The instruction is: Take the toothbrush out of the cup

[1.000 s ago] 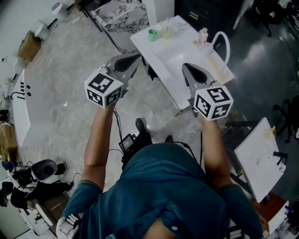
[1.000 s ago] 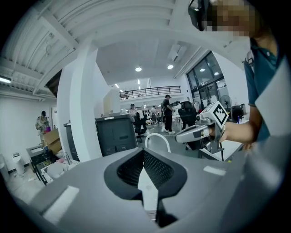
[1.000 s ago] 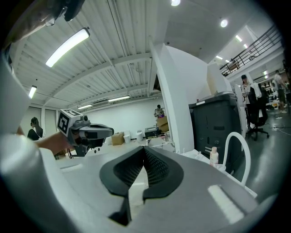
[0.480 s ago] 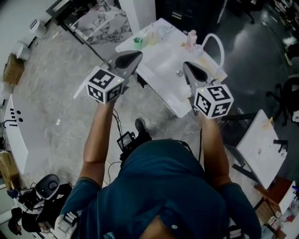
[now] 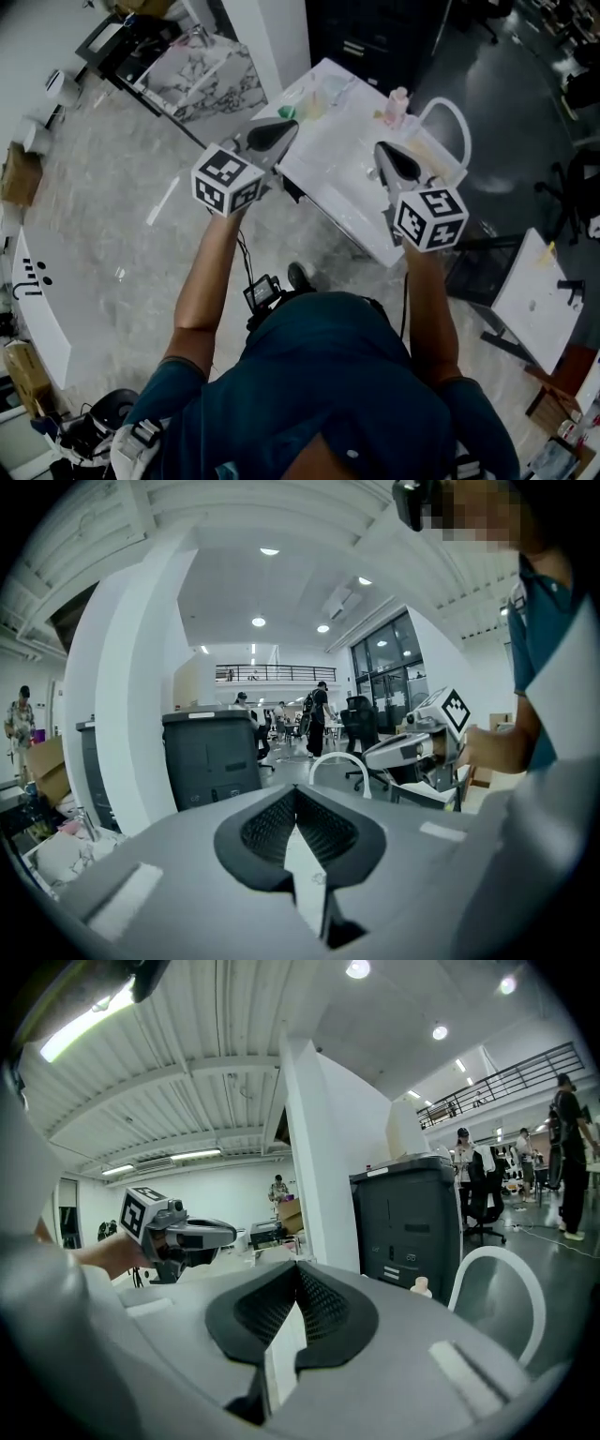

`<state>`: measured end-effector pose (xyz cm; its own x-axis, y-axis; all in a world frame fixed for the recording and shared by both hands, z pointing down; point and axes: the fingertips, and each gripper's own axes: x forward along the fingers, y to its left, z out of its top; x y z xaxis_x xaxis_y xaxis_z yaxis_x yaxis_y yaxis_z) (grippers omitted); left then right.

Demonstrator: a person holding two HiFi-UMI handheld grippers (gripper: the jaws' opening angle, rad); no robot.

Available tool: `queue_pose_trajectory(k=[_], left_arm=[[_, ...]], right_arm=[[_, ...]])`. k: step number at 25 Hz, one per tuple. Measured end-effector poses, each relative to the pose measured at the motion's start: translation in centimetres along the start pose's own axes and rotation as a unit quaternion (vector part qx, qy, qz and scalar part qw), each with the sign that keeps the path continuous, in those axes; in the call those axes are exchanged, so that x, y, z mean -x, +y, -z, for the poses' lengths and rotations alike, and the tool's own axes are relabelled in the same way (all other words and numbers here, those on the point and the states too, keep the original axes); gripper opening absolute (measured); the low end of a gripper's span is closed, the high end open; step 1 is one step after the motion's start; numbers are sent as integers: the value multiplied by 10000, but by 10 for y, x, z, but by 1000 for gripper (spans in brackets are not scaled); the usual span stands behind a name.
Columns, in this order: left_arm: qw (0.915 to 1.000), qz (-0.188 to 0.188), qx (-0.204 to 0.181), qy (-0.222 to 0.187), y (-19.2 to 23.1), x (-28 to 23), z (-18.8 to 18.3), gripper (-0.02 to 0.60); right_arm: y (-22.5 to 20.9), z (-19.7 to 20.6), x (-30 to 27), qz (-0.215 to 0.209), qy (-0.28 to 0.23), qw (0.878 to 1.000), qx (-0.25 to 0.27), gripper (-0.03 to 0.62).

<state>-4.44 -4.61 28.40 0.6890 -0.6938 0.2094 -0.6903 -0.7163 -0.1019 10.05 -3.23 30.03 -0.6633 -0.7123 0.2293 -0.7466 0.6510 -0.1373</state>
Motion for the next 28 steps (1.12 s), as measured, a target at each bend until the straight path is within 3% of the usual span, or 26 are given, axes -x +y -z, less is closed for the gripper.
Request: queue_pose_trajectory(k=[6,16,28], left_arm=[[9994,339,35,82,40,0,17,0],[9985,513,177,42,93,-4,37,0],[9984,234,402,313,140,-26,65,0]], right_arm=[[4,-7,-32,350,39,9994,-72,10],[6,-14,-81,613,125,9980,-24,11],[-21,-12,-138,394,256,9989,-47,9]])
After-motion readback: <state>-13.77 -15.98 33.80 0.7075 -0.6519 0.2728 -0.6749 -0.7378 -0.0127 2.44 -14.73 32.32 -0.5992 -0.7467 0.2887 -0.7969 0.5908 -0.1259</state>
